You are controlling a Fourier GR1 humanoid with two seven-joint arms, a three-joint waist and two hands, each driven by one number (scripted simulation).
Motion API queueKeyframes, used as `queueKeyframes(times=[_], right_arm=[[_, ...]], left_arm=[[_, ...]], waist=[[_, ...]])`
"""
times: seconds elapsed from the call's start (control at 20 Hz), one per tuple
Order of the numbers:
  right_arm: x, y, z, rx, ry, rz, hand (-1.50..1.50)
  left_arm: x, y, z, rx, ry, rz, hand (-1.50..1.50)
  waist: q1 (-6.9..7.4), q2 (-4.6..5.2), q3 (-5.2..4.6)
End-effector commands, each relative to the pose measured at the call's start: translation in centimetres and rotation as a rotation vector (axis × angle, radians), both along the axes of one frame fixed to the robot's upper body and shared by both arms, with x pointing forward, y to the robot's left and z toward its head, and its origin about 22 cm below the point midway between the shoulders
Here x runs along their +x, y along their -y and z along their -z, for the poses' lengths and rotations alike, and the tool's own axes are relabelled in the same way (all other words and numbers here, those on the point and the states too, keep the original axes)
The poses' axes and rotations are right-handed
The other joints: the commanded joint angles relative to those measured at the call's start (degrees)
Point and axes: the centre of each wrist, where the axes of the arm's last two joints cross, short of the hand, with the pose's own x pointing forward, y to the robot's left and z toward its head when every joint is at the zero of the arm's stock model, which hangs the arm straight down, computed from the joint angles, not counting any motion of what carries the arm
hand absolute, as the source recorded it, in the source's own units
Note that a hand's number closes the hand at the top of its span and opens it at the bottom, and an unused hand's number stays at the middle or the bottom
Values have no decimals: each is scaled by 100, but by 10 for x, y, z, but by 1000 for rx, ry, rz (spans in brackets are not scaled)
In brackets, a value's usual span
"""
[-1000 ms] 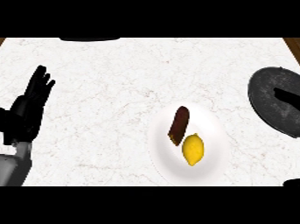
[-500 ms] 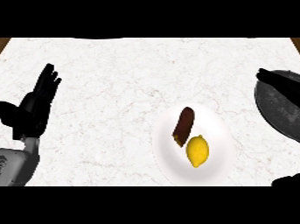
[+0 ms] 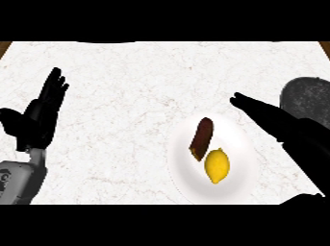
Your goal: Pick the lemon from the plate and place it in the pan
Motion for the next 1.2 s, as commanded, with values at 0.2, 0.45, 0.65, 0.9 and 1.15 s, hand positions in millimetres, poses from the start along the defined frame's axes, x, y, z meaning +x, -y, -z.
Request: queueKeyframes(times=[0.2,0.45,0.65,0.9,1.15], right_arm=[[2,-21,15,-62,-62,86,-150],[4,-8,50,-113,-86,157,-150],[31,-27,50,-153,-127,134,-150],[47,-16,78,-151,-196,75,-150],[34,-17,74,-204,-202,18,-150]], left_arm=[[-7,-13,-21,-9,0,16,0],[6,-18,-2,-16,-7,-1,0],[-10,-16,19,9,14,11,0],[1,-2,13,-18,-9,16,0],[12,-4,-8,0,-10,4,0]], waist=[[-12,-7,4],[-64,2,6],[-5,6,3],[-14,8,5],[-40,0,5]])
